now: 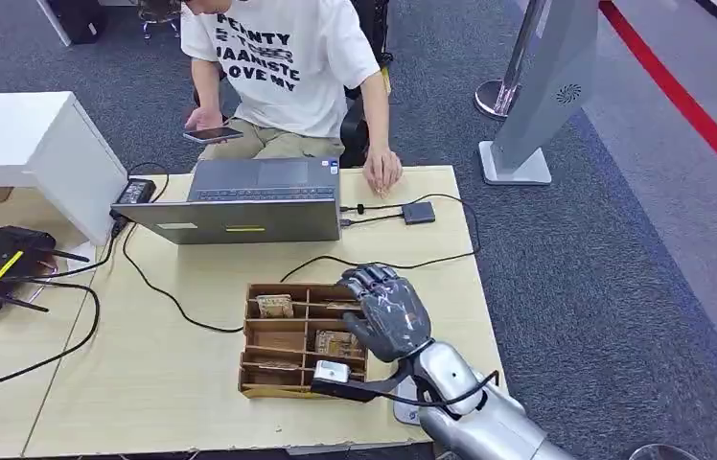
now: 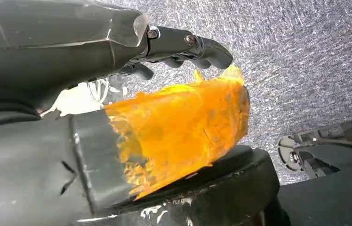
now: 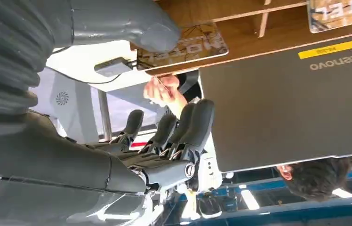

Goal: Pass the card to the sensor for recognition and then transmit it.

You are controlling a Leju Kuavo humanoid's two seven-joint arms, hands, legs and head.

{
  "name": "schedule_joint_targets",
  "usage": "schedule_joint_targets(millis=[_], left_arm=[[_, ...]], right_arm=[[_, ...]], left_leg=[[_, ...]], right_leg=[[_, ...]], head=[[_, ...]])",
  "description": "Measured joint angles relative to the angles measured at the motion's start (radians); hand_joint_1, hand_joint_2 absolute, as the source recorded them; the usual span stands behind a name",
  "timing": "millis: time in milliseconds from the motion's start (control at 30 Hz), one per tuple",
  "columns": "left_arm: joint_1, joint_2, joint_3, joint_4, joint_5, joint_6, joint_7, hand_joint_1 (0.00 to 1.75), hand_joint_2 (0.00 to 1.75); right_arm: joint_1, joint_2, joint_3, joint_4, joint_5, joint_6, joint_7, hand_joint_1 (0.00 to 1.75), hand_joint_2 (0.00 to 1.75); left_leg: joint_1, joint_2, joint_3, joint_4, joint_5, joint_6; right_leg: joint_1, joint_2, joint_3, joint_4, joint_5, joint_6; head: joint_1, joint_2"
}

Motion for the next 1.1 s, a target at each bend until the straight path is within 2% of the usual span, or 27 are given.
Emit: schedule_joint_targets(millis=[167, 267, 400, 800, 867, 933, 967, 1100], left_arm=[[0.000, 0.000, 0.000, 0.000, -0.002, 0.000, 0.001, 0.00, 0.00], [0.000, 0.000, 0.000, 0.000, -0.003, 0.000, 0.002, 0.00, 0.00], [0.000, 0.000, 0.000, 0.000, -0.005, 0.000, 0.002, 0.00, 0.00], [0.000, 0.000, 0.000, 0.000, -0.003, 0.000, 0.002, 0.00, 0.00], [0.000, 0.000, 0.000, 0.000, -0.001, 0.000, 0.002, 0.00, 0.00], [0.000, 0.000, 0.000, 0.000, 0.001, 0.000, 0.002, 0.00, 0.00], [0.000, 0.000, 0.000, 0.000, 0.002, 0.000, 0.002, 0.00, 0.00], [0.000, 0.000, 0.000, 0.000, 0.003, 0.000, 0.002, 0.00, 0.00]], right_arm=[[0.000, 0.000, -0.008, 0.006, 0.000, 0.000, 0.000, 0.87, 1.75], [0.000, 0.000, -0.011, 0.011, 0.001, 0.001, 0.002, 0.84, 1.75], [0.001, 0.000, -0.013, 0.013, 0.001, 0.002, 0.002, 0.94, 1.75], [0.012, 0.006, -0.013, 0.026, 0.006, 0.011, 0.002, 0.94, 1.75], [0.014, 0.008, -0.013, 0.026, 0.006, 0.016, 0.001, 1.05, 1.75], [0.016, 0.011, -0.012, 0.027, 0.002, 0.022, -0.004, 1.31, 1.75], [0.017, 0.012, -0.011, 0.028, 0.002, 0.025, -0.007, 1.38, 1.75], [0.019, 0.020, -0.009, 0.032, -0.001, 0.029, -0.013, 1.52, 1.75]], left_leg=[[0.000, 0.000, 0.000, 0.000, 0.000, 0.000], [0.000, 0.000, 0.000, 0.000, 0.000, 0.000], [0.000, 0.000, 0.000, 0.000, 0.000, 0.000], [0.000, 0.000, 0.000, 0.000, 0.000, 0.000], [0.000, 0.000, 0.000, 0.000, 0.000, 0.000], [0.000, 0.000, 0.000, 0.000, 0.000, 0.000], [0.000, 0.000, 0.000, 0.000, 0.000, 0.000], [0.000, 0.000, 0.000, 0.000, 0.000, 0.000]], right_leg=[[0.000, 0.000, 0.000, 0.000, 0.000, 0.000], [0.000, 0.000, 0.000, 0.000, 0.000, 0.000], [0.000, 0.000, 0.000, 0.000, 0.000, 0.000], [0.000, 0.000, 0.000, 0.000, 0.000, 0.000], [0.000, 0.000, 0.000, 0.000, 0.000, 0.000], [0.000, 0.000, 0.000, 0.000, 0.000, 0.000], [0.000, 0.000, 0.000, 0.000, 0.000, 0.000], [0.000, 0.000, 0.000, 0.000, 0.000, 0.000]], head=[[0.000, 0.000], [0.000, 0.000], [0.000, 0.000], [0.000, 0.000], [0.000, 0.000], [0.000, 0.000], [0.000, 0.000], [0.000, 0.000]])
